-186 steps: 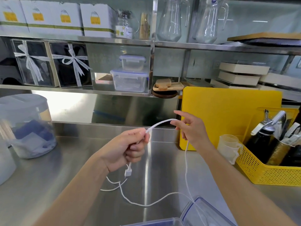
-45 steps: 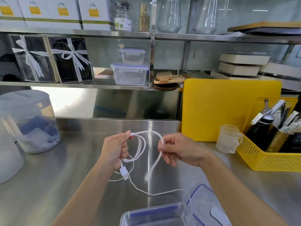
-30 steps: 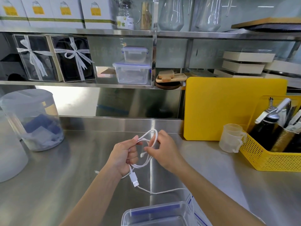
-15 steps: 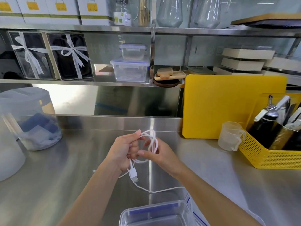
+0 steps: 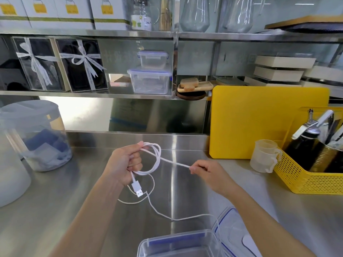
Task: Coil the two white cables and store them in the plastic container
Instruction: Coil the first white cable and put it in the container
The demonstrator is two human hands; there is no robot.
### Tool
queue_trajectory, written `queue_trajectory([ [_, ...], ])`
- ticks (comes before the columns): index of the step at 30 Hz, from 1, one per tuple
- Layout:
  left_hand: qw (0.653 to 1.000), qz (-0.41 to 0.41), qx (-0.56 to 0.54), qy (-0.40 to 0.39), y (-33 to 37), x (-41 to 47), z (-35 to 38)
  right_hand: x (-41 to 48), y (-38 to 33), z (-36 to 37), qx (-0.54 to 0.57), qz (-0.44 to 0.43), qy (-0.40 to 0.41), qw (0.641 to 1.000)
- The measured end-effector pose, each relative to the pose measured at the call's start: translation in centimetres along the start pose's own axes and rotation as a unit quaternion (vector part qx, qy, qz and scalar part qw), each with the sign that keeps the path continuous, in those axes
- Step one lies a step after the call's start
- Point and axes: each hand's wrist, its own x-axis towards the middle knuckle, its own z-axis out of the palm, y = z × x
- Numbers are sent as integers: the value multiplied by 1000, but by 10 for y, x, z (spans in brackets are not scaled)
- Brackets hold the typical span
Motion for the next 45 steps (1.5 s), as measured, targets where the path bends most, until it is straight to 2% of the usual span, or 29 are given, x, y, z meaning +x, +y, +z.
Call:
queue_trajectory([
  [2, 1000, -2, 31, -3, -6, -2, 0, -2, 4, -12, -15, 18, 4, 1000],
  [5, 999, -7, 36, 9, -16, -2, 3, -4, 6, -16, -1, 57, -31, 998],
  [9, 997, -14, 73, -4, -23, -7, 16, -4, -4, 1, 172, 71, -53, 981],
  [13, 994, -36, 95, -45, -30, -14, 33, 0, -31, 21, 243, 43, -60, 967],
  [15, 994, -29, 96, -37, -29, -15, 34, 4, -41, 24, 217, 40, -60, 974],
  [18, 988, 7, 150, -31, -28, -17, 34, 10, -49, 30, 85, 31, -56, 994],
  [23, 981, -14, 189, -36, -23, -21, 37, 13, -53, 36, -3, 18, 14, 1000],
  [28, 933, -112, 328, -98, -7, -24, 20, 9, -44, 28, -109, 37, 35, 993],
  [32, 906, -109, 398, -89, -8, -26, 8, 8, -41, 21, -181, 51, 56, 981],
  [34, 927, -111, 341, -115, -14, -27, 7, 8, -41, 23, -185, 48, 53, 980],
  [37, 966, -113, 193, -128, -29, -27, 9, 9, -43, 28, -162, 52, 54, 984],
  [40, 985, -62, 118, -107, -43, -31, 18, 10, -42, 31, -116, 57, 43, 991],
  [42, 990, 2, 127, -56, -50, -34, 27, 9, -40, 33, -83, 62, 49, 993],
  [45, 969, 90, 231, 23, -56, -33, 31, 9, -36, 33, -41, 62, 53, 996],
])
